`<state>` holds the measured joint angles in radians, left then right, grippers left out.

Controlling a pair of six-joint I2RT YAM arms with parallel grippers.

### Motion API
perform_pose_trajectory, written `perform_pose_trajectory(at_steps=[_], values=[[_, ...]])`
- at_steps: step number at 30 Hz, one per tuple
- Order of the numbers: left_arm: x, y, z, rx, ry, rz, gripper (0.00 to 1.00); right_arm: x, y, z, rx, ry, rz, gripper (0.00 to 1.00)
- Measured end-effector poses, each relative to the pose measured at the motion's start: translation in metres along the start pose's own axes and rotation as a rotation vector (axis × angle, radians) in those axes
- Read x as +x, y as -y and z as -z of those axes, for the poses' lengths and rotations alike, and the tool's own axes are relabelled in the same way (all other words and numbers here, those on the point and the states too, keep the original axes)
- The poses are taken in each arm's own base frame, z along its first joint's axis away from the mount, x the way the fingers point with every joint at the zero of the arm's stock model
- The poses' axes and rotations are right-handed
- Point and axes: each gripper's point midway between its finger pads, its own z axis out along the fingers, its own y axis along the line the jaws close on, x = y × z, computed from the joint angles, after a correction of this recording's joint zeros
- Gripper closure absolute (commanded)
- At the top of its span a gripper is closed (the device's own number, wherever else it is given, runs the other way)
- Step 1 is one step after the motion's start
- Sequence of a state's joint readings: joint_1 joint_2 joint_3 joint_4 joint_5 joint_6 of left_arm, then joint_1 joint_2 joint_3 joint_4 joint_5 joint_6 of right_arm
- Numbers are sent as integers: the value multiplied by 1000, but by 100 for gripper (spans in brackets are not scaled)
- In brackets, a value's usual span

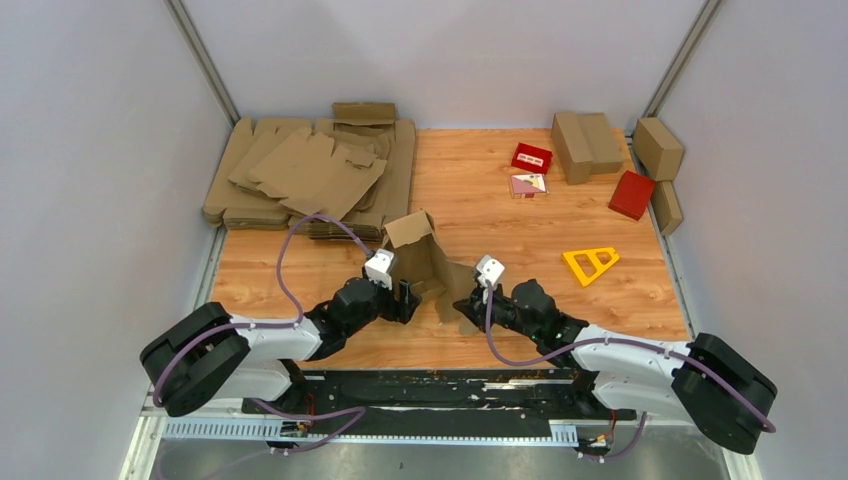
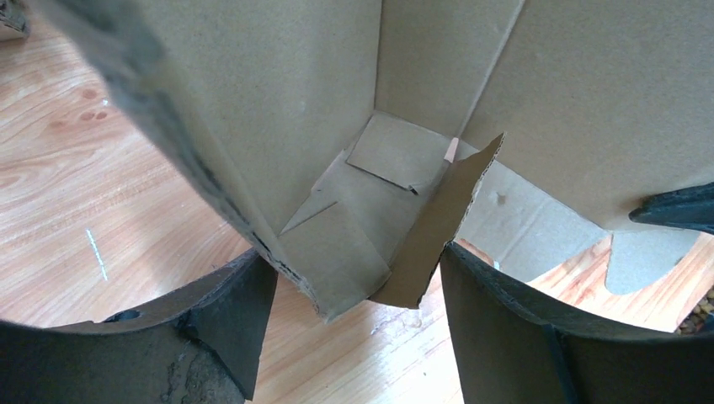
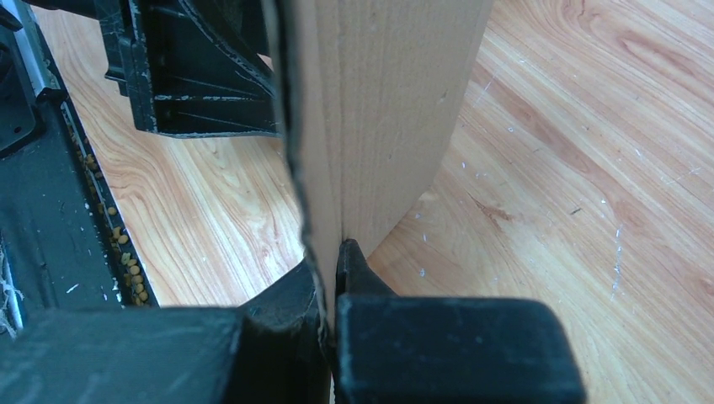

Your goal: Fold the paper box

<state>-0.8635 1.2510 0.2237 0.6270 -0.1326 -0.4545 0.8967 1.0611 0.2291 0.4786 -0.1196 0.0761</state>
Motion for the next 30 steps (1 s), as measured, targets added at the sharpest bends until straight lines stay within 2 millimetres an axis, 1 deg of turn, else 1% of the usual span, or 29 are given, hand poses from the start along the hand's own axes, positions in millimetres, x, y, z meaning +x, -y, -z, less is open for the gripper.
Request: perform_pose_trajectory(at_steps=[5, 8, 11, 15, 20, 26, 30], values=[[-1, -4, -2, -26, 11, 8, 26, 0, -3, -1, -12, 0, 3, 100], [-3, -6, -3, -38, 22, 20, 31, 0, -5, -1, -18, 0, 4, 100], [-3, -7, -5, -47, 29, 37, 33, 1, -6, -2, -25, -2, 7, 100], [-2, -8, -8, -55, 32, 51, 26, 1, -8, -2, -33, -3, 13, 100], [-1, -5, -12, -60, 28, 60, 25, 2, -11, -2, -45, -4, 19, 100], [-2, -2, -13, -69, 32, 81, 20, 2, -12, -2, -50, -5, 20, 100], [0, 2, -12, -98, 40, 87, 21, 2, -15, -2, -59, -6, 22, 100]])
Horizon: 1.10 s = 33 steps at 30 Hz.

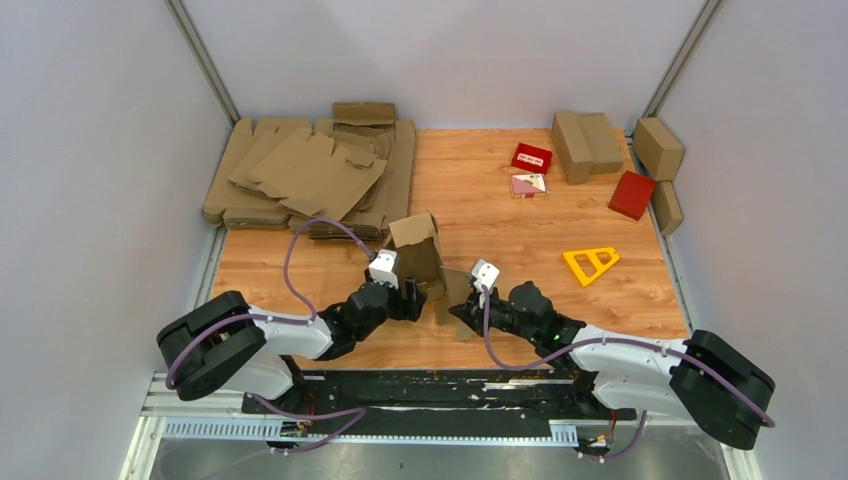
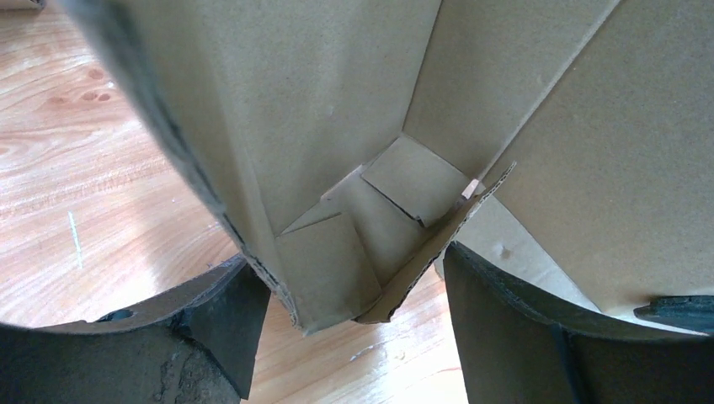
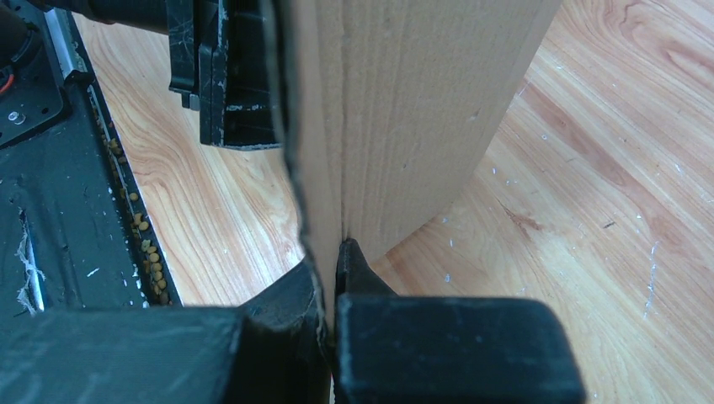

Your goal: Fold the paper box

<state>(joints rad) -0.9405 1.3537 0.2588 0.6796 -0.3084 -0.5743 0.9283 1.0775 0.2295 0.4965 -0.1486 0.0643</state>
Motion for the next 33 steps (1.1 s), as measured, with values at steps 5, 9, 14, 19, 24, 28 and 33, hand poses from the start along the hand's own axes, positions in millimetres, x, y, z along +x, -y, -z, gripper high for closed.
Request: perform_pose_trajectory(at_steps=[5, 9, 14, 19, 24, 28, 33], values=[[2, 2, 1, -61, 5, -9, 21, 0, 0, 0, -1, 0, 1, 100], [1, 0, 0, -139, 0, -18, 16, 0, -1, 0, -3, 0, 3, 100], [1, -4, 2, -211, 11, -10, 27, 0, -1, 0, -5, 0, 4, 100], [3, -11, 5, -258, 22, -3, 22, 0, -3, 0, -13, 1, 5, 100], [3, -10, 9, -296, 45, -8, 24, 0, -4, 0, -17, 1, 5, 100], [1, -10, 11, -332, 56, -36, 26, 0, -4, 0, -18, 1, 6, 100], [1, -7, 10, -368, 60, -63, 30, 0, -4, 0, -18, 1, 6, 100]])
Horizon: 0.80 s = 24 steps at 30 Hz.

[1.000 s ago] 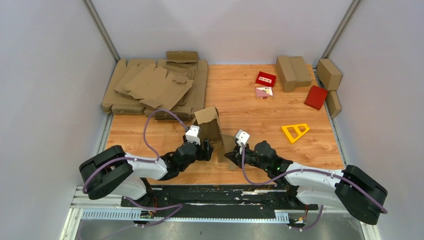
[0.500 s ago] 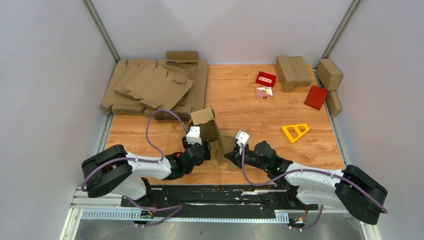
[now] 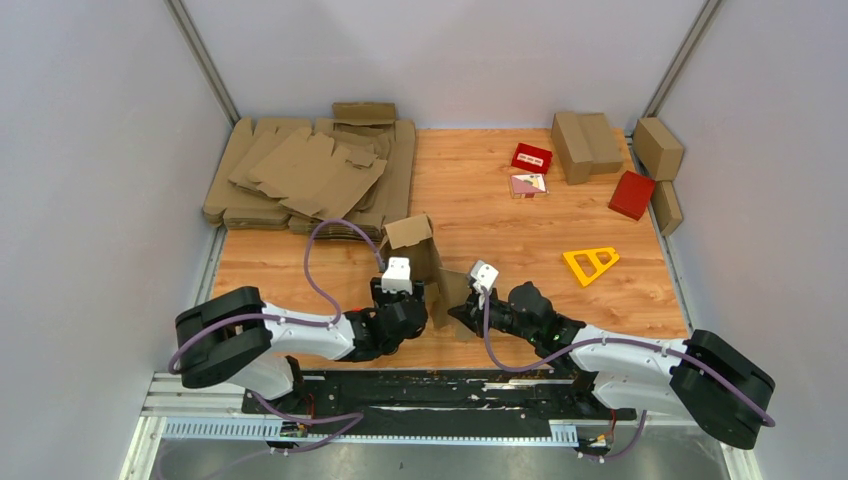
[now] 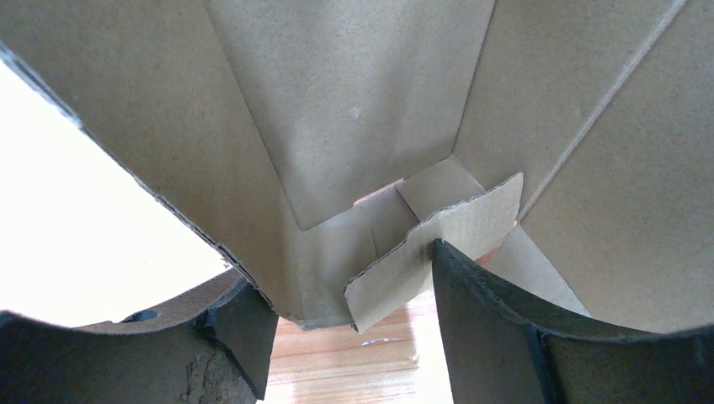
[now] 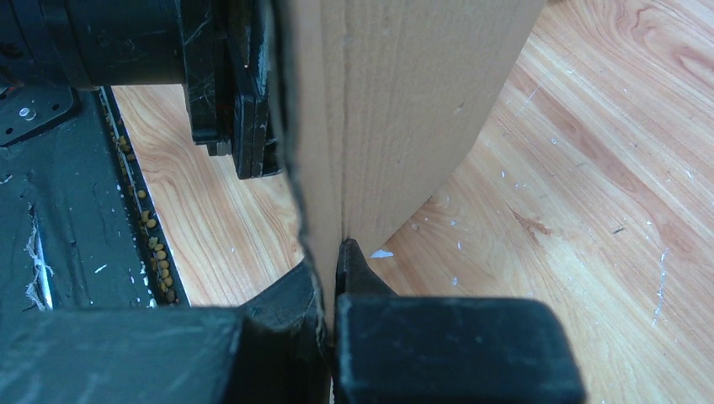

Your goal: Fold the paper box

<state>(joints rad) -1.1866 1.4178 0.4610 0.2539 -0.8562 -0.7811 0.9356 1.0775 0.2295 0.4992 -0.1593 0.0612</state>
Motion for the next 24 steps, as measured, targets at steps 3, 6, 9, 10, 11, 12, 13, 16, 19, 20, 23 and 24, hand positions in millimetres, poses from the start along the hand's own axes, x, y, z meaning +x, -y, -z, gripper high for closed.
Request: perform_pose_trajectory(at_steps=[3, 6, 9, 10, 11, 12, 13, 16, 19, 20, 23, 24], values=[[1, 3, 1, -14, 2, -16, 30, 0, 0, 0, 0, 0, 0, 100], [3, 3, -1, -25, -2, -26, 27, 0, 0, 0, 0, 0, 0, 100], [6, 5, -2, -28, -9, -31, 19, 0, 0, 0, 0, 0, 0, 100], [6, 6, -2, -25, -13, -32, 18, 0, 0, 0, 0, 0, 0, 100], [6, 8, -2, -18, -17, -30, 17, 0, 0, 0, -1, 0, 0, 100], [6, 11, -2, -10, -20, -26, 17, 0, 0, 0, -2, 0, 0, 100], [6, 14, -2, 3, -23, -19, 17, 0, -1, 0, -3, 1, 0, 100], [6, 18, -2, 19, -28, -9, 18, -1, -1, 1, -4, 4, 0, 100], [6, 21, -2, 38, -31, 4, 18, -1, -1, 1, -4, 3, 0, 100], [6, 22, -1, 42, -32, 8, 18, -1, -1, 1, -5, 3, 0, 100], [6, 26, 0, 60, -40, 30, 16, -1, -2, 1, -8, 2, 0, 100], [6, 27, 1, 65, -42, 40, 17, -1, -2, 1, -8, 2, 0, 100]])
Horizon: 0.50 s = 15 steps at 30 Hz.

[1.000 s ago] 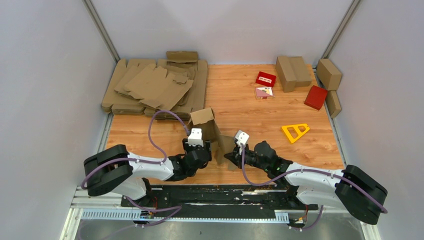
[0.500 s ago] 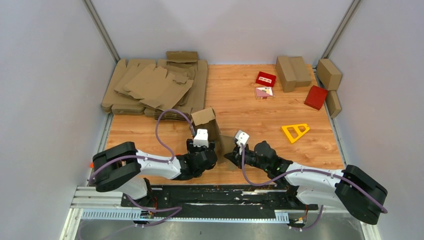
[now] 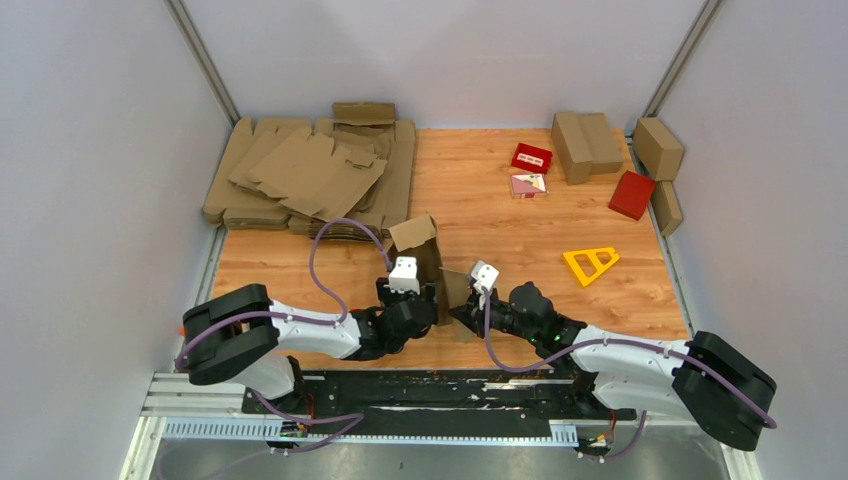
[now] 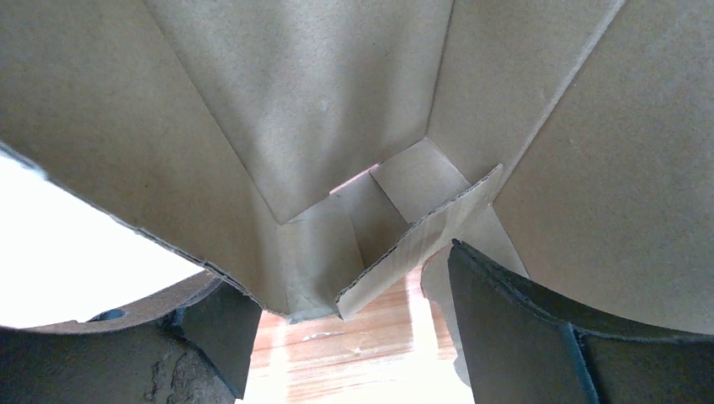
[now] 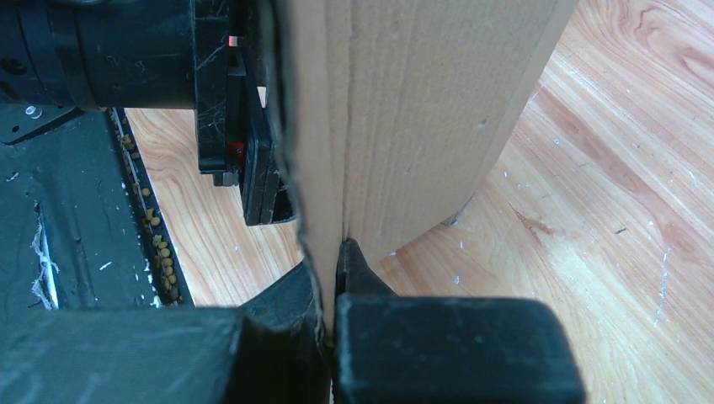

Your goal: Fold the paper box

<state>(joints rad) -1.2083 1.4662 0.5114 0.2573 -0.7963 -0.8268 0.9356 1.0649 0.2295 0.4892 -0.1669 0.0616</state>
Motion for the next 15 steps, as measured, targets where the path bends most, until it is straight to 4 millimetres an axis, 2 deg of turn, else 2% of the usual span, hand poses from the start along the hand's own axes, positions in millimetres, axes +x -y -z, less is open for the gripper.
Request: perform_pose_trajectory(at_steps=[5, 15], values=[[0, 1, 1, 10, -3, 22, 23, 0, 0, 1, 0, -1, -1, 100], [-5, -4, 9, 21, -14, 38, 20, -3, 3, 6, 27, 2, -9, 100]])
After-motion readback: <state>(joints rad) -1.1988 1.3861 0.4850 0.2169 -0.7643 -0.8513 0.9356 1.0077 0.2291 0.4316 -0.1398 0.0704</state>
